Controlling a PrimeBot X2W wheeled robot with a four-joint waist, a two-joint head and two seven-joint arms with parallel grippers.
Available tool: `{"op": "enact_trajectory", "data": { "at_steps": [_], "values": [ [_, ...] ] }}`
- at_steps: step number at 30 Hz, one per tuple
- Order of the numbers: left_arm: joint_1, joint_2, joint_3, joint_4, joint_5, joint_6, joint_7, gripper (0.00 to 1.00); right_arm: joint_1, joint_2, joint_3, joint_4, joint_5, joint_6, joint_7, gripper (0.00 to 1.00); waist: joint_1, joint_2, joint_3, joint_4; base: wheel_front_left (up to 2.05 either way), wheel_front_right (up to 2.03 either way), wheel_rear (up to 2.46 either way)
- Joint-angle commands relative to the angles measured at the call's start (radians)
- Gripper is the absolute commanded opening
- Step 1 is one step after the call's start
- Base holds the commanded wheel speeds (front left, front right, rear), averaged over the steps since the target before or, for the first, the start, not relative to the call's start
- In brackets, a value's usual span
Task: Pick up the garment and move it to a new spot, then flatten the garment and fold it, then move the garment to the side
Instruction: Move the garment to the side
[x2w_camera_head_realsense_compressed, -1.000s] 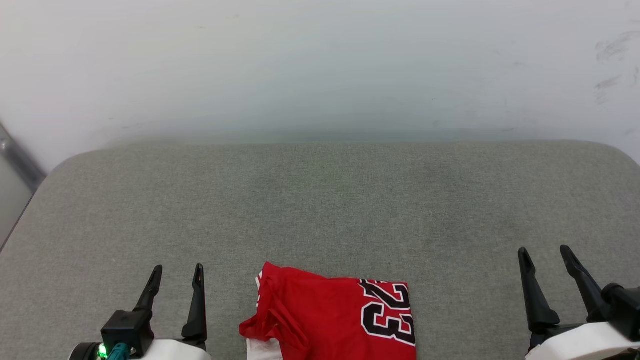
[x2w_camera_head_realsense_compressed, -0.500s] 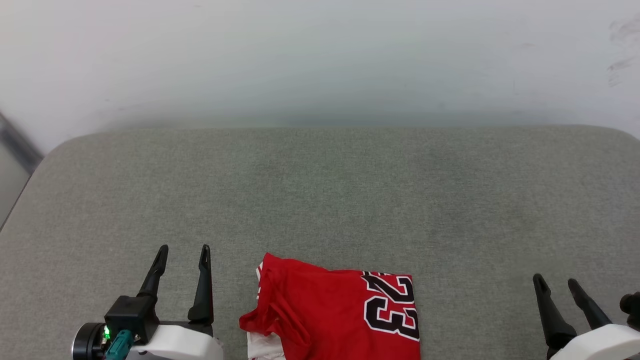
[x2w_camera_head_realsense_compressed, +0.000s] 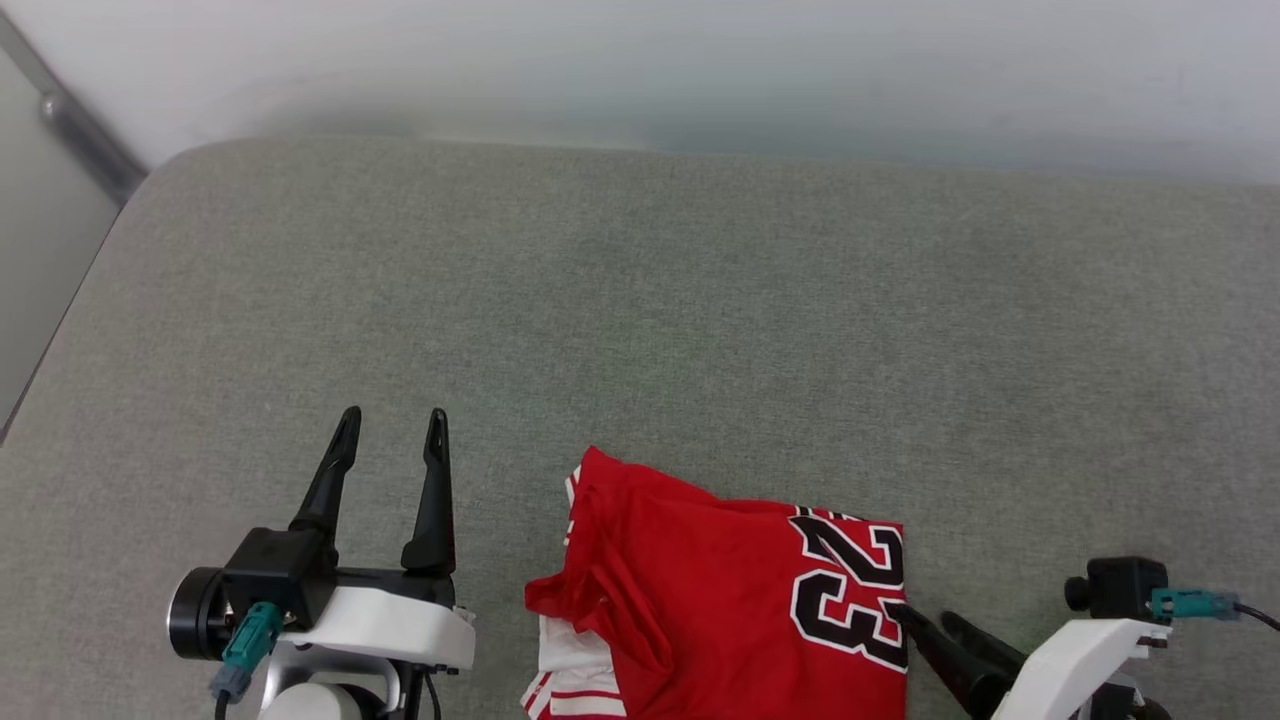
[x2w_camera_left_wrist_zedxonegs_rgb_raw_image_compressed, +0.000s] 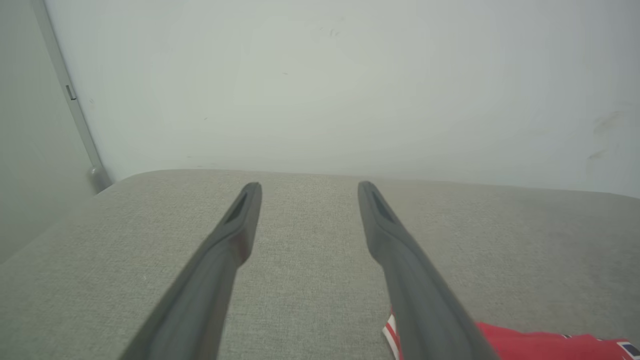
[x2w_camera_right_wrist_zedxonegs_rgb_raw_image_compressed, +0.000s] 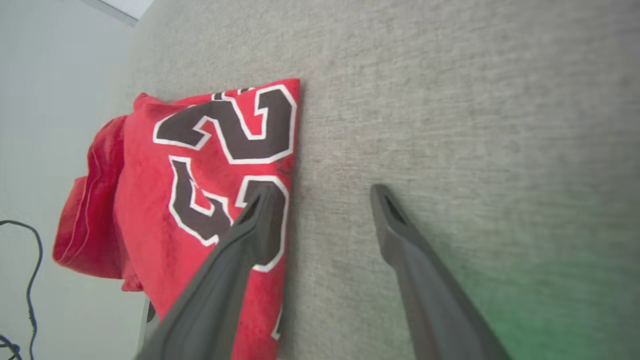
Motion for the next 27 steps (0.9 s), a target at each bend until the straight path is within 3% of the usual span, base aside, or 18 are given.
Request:
{"op": "enact_trajectory", "data": {
  "at_steps": [1,8,9,18,27],
  "values": [
    [-0.009,-0.005,0.006,0.002,0.007,-0.006,-0.005,1.0,-0.005,-0.003,0.023,0.02,0.021,-0.001,0.012,1.0,-0.0001,0.0,0.022,0.021,0.0,0.0,0.0],
    [-0.021,-0.028,0.039,0.011,0.031,-0.032,-0.005,1.0,-0.034,-0.013,0.133,0.104,0.152,-0.001,0.071,1.0,-0.0001,0.0,0.04,0.032,0.0,0.0,0.0],
    [-0.021,-0.039,0.048,0.015,0.043,-0.042,-0.005,1.0,-0.047,-0.018,0.161,0.123,0.174,-0.001,0.074,0.0,-0.0001,0.0,0.039,0.032,0.0,0.0,0.0],
    [0.004,-0.05,0.071,0.034,0.072,-0.067,-0.005,1.0,-0.105,-0.076,0.2,0.137,0.101,-0.001,-0.014,0.0,-0.0001,0.0,-0.021,-0.005,0.0,0.0,0.0],
    [0.035,-0.053,0.086,0.008,0.088,-0.078,-0.005,1.0,-0.185,-0.14,0.17,0.163,-0.105,-0.001,-0.044,0.0,-0.0001,0.0,-0.055,-0.177,0.0,0.0,0.0]
  ]
}}
